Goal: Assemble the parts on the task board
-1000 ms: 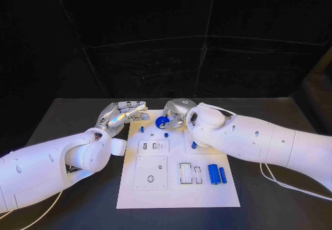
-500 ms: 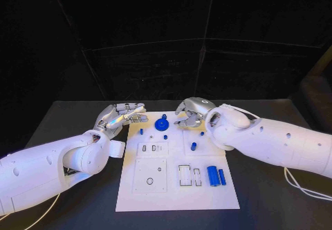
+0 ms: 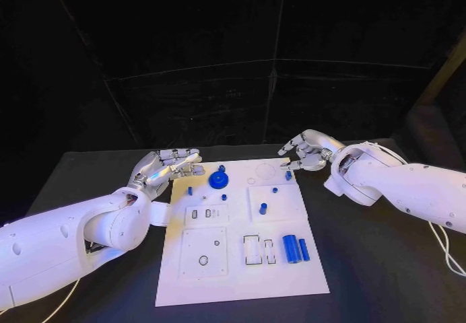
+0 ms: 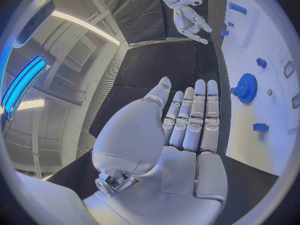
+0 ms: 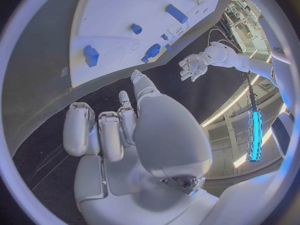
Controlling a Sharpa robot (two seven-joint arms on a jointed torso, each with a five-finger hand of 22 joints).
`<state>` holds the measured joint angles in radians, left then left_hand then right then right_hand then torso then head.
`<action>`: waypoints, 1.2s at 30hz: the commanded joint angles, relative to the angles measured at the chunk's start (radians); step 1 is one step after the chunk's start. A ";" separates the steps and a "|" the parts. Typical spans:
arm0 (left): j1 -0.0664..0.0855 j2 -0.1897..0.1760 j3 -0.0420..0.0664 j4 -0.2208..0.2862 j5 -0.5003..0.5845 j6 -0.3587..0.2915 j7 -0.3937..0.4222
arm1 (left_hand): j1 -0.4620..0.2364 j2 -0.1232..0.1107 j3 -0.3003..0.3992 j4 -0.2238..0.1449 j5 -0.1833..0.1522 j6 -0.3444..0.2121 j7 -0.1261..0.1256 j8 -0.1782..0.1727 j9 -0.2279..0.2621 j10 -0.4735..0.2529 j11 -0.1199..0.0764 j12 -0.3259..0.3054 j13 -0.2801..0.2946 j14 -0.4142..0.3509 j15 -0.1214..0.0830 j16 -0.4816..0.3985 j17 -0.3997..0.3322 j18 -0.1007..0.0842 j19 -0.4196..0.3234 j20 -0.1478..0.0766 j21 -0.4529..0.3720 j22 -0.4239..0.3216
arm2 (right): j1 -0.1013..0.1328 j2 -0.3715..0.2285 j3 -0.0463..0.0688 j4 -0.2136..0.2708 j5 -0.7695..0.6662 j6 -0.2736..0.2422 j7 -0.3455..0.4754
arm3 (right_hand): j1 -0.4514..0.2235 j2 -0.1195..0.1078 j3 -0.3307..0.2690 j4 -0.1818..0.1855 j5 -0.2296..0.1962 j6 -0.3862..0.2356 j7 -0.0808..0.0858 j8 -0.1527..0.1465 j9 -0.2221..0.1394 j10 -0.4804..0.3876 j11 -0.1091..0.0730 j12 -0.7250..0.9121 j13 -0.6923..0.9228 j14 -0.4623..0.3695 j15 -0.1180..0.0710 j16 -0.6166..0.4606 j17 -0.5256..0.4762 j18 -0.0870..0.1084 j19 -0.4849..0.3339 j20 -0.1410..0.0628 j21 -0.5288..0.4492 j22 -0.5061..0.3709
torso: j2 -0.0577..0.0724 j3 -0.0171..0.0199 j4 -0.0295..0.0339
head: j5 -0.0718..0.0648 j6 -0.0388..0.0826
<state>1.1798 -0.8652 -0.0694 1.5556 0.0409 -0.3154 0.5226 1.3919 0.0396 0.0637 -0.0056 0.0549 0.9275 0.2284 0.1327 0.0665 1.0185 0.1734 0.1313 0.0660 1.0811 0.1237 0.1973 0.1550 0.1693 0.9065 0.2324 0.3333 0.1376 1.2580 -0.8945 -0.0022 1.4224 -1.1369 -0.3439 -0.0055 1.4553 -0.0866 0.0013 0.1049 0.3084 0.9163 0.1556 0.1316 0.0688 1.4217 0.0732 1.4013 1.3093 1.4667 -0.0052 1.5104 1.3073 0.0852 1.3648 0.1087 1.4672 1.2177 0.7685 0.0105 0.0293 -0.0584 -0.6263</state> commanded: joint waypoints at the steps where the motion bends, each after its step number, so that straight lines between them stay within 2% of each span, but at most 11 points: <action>1: 0.001 0.003 0.001 -0.003 -0.005 0.013 0.009 | 0.000 0.011 -0.001 -0.004 0.000 0.004 0.004 -0.006 -0.001 0.009 0.001 -0.005 -0.001 0.005 0.001 -0.003 0.002 0.013 0.008 0.001 -0.006 -0.002 | 0.001 -0.002 0.000 -0.024 0.071 0.011 0.073 | 0.007 0.002 -0.002 -0.010 -0.006 -0.011 0.007 -0.008 -0.003 -0.004 0.001 -0.005 0.021 0.068 0.005 -0.003 0.092 -0.014 -0.004 0.000 -0.003 0.001 | 0.000 0.0048 -0.0024 | -0.008 0.001; 2: 0.001 0.004 0.001 -0.004 -0.005 0.013 0.009 | 0.000 0.011 -0.001 -0.004 0.000 0.004 0.004 -0.006 -0.001 0.009 0.001 -0.005 -0.001 0.005 0.001 -0.003 0.002 0.013 0.008 0.001 -0.006 -0.002 | 0.000 -0.001 0.000 -0.031 0.068 0.015 0.070 | 0.006 0.002 -0.004 -0.011 -0.006 -0.015 0.008 -0.010 -0.003 -0.005 0.002 -0.006 0.020 0.068 0.005 -0.003 0.092 -0.014 -0.004 0.001 -0.003 0.000 | 0.000 0.0030 -0.0008 | -0.011 0.001; 4: 0.001 0.006 0.001 -0.006 -0.005 0.014 0.009 | 0.000 0.011 -0.001 -0.004 0.000 0.004 0.004 -0.006 -0.001 0.009 0.001 -0.005 -0.001 0.005 0.001 -0.003 0.002 0.013 0.008 0.001 -0.006 -0.002 | -0.004 0.001 0.000 -0.045 0.050 0.025 0.063 | 0.004 0.001 -0.006 -0.013 -0.006 -0.021 0.009 -0.013 -0.003 -0.007 0.003 -0.008 0.018 0.068 0.006 -0.003 0.092 -0.014 -0.005 0.002 -0.003 -0.001 | 0.000 0.0020 0.0000 | -0.015 0.000; 7: 0.001 0.008 0.001 -0.009 -0.005 0.015 0.009 | 0.000 0.011 -0.001 -0.004 0.000 0.004 0.004 -0.006 -0.001 0.009 0.001 -0.005 -0.001 0.005 0.001 -0.003 0.002 0.013 0.008 0.001 -0.006 -0.002 | -0.010 0.006 0.000 -0.060 0.024 0.036 0.056 | 0.002 0.000 -0.010 -0.016 -0.006 -0.028 0.010 -0.016 -0.003 -0.008 0.004 -0.009 0.016 0.068 0.008 -0.003 0.093 -0.014 -0.005 0.003 -0.003 -0.001 | 0.001 0.0028 -0.0015 | -0.013 -0.002; 10: 0.001 0.009 0.001 -0.011 -0.005 0.015 0.009 | 0.000 0.011 -0.001 -0.004 0.000 0.004 0.004 -0.006 -0.001 0.009 0.001 -0.005 -0.001 0.005 0.001 -0.003 0.002 0.013 0.008 0.001 -0.006 -0.002 | -0.016 0.011 0.000 -0.076 0.000 0.047 0.050 | 0.002 -0.001 -0.012 -0.019 -0.004 -0.032 0.011 -0.018 -0.004 -0.009 0.005 -0.010 0.015 0.068 0.008 -0.003 0.092 -0.014 -0.006 0.003 -0.004 -0.002 | 0.002 0.0034 -0.0002 | -0.014 -0.003; 14: 0.001 0.009 0.001 -0.013 -0.005 0.015 0.009 | 0.000 0.011 -0.001 -0.004 0.000 0.004 0.004 -0.006 -0.001 0.009 0.001 -0.005 -0.001 0.005 0.001 -0.003 0.002 0.013 0.008 0.001 -0.006 -0.002 | -0.022 0.013 0.000 -0.092 -0.023 0.062 0.046 | 0.004 0.000 -0.013 -0.022 0.001 -0.035 0.012 -0.019 -0.003 -0.010 0.006 -0.011 0.014 0.068 0.009 -0.004 0.091 -0.014 -0.006 0.004 -0.004 -0.003 | 0.000 -0.0006 0.0020 | -0.018 -0.006; 16: 0.001 0.009 0.001 -0.013 -0.005 0.014 0.010 | 0.000 0.011 -0.001 -0.004 0.000 0.004 0.004 -0.006 -0.001 0.009 0.001 -0.005 -0.001 0.005 0.001 -0.003 0.002 0.013 0.008 0.001 -0.006 -0.002 | -0.024 0.011 0.000 -0.093 -0.030 0.066 0.046 | 0.004 0.000 -0.013 -0.023 0.002 -0.035 0.012 -0.019 -0.003 -0.010 0.006 -0.011 0.015 0.068 0.009 -0.004 0.091 -0.014 -0.006 0.004 -0.004 -0.003 | 0.000 -0.0011 0.0037 | -0.018 -0.007; 21: 0.001 0.008 0.001 -0.013 -0.005 0.014 0.010 | 0.000 0.011 -0.001 -0.004 0.000 0.004 0.004 -0.006 -0.001 0.009 0.001 -0.005 -0.001 0.005 0.001 -0.003 0.002 0.013 0.008 0.001 -0.006 -0.002 | -0.028 0.008 -0.001 -0.096 -0.039 0.072 0.047 | 0.004 0.000 -0.014 -0.023 0.003 -0.036 0.012 -0.019 -0.003 -0.010 0.006 -0.011 0.014 0.068 0.009 -0.003 0.092 -0.014 -0.005 0.004 -0.004 -0.002 | 0.000 0.0001 -0.0003 | -0.015 -0.008; 31: 0.001 0.007 0.001 -0.013 -0.005 0.014 0.010 | 0.000 0.011 -0.001 -0.004 0.000 0.004 0.004 -0.006 -0.001 0.009 0.001 -0.005 -0.001 0.005 0.001 -0.003 0.002 0.013 0.008 0.001 -0.006 -0.002 | -0.032 0.004 -0.001 -0.095 -0.047 0.095 0.040 | -0.003 0.002 -0.018 -0.023 0.007 -0.030 0.011 -0.015 -0.001 -0.008 0.006 -0.009 0.017 0.068 0.010 -0.003 0.093 -0.014 -0.005 0.005 -0.004 -0.002 | 0.000 -0.0001 -0.0014 | -0.017 -0.009; 36: 0.001 0.007 0.001 -0.013 -0.005 0.014 0.010 | 0.000 0.011 -0.001 -0.005 0.000 0.004 0.004 -0.006 -0.001 0.009 0.001 -0.006 -0.001 0.006 0.001 -0.004 0.002 0.013 0.008 0.001 -0.007 -0.002 | -0.039 0.007 -0.001 -0.100 -0.058 0.103 0.033 | -0.007 0.003 -0.021 -0.024 0.007 -0.024 0.010 -0.011 0.001 -0.007 0.005 -0.008 0.018 0.068 0.009 -0.003 0.093 -0.014 -0.005 0.005 -0.004 -0.002 | 0.000 -0.0001 0.0001 | -0.021 -0.010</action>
<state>1.1792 -0.8583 -0.0696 1.5420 0.0409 -0.3139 0.5227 1.3919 0.0396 0.0637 -0.0056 0.0549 0.9275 0.2284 0.1327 0.0665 1.0185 0.1734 0.1314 0.0660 1.0811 0.1237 0.1973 0.1556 0.1693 0.9065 0.2324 0.3333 0.1373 1.2192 -0.8888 -0.0030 1.3230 -1.1759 -0.2623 0.0300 1.4552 -0.0866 -0.0155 0.0828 0.3084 0.8881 0.1670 0.1159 0.0687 1.4182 0.0768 1.3968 1.3093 1.4631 -0.0016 1.5104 1.3080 0.0852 1.3613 0.1124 1.4671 1.2157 0.7687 0.0104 0.0285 -0.0776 -0.6355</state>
